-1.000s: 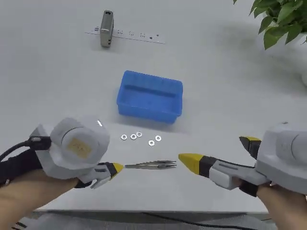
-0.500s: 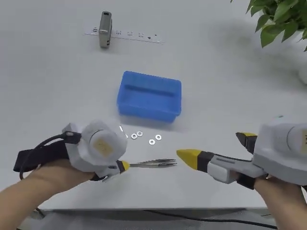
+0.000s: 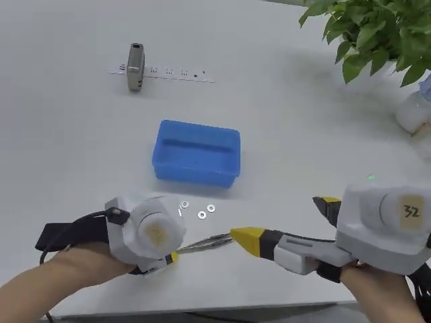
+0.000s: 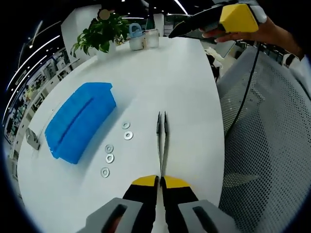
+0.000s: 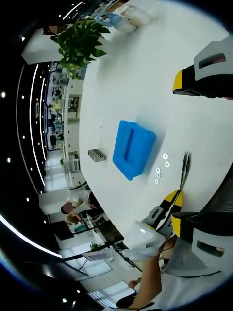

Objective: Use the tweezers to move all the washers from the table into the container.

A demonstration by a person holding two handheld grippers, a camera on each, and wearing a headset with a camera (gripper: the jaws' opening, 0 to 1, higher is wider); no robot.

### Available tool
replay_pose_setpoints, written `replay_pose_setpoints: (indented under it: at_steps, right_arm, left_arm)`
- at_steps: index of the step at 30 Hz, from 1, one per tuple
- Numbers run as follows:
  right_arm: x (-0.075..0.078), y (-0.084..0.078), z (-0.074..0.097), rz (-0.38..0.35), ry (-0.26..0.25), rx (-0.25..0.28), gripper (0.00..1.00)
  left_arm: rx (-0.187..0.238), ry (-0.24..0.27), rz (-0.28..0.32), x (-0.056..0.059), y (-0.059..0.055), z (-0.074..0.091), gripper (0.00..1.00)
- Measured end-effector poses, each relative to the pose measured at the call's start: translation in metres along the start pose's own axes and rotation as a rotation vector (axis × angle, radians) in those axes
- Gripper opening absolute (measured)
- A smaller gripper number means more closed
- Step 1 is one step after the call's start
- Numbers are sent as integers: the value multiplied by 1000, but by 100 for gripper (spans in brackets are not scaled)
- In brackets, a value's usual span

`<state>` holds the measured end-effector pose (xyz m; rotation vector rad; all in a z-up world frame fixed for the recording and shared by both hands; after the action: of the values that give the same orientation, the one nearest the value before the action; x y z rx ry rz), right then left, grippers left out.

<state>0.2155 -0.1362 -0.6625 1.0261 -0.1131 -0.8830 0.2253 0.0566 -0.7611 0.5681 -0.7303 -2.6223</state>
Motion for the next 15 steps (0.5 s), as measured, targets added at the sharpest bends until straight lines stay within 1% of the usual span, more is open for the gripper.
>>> replay_pose_setpoints:
  at_steps: [4,5,6,7,9,10,12,13,14,15]
  right_arm:
    - [-4,-4,-14,27,59,-48,98]
    - [-6,-6,-19,48,88,-70,96]
    - [-7,-8,-23,59,112,-82,93]
    - [-8,-11,-27,58,125,-88,88]
    - [-10,-18,-37,45,171,-138,81]
    - [-11,-20,-41,51,178,-148,77]
    - [-12,-21,-48,97,186,-164,72]
    - [-14,-22,-52,123,205,-186,68]
    - [-13,-22,-55,136,212,-202,65]
    - [-14,-22,-58,158,226,-217,59]
  left_arm:
    - [-7,-8,-9,0,0,2,0]
    - [-6,2,-13,0,-1,4,0]
    - [-9,2,-10,-1,-2,4,0]
    - [-12,-3,0,-1,-3,6,0]
    - [-2,-6,11,-1,-3,11,0]
    - [2,-5,18,-2,-1,13,0]
    - [20,-1,42,-5,3,21,0]
    - [31,2,62,-7,6,26,0]
    - [35,4,73,-8,8,29,0]
    - [38,4,85,-9,10,33,0]
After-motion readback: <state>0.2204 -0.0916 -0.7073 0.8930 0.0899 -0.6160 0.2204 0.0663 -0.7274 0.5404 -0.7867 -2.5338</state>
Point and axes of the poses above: the centre of the closed fingertips' face, and the gripper's own axes: z roughly backward along the fingers, x roughly to its right, y roughly out of its top, the point moved 8 cm from there along z, roughly backward along the fingers, and after that the axes turned 15 degrees about y, right-handed, at the moved point
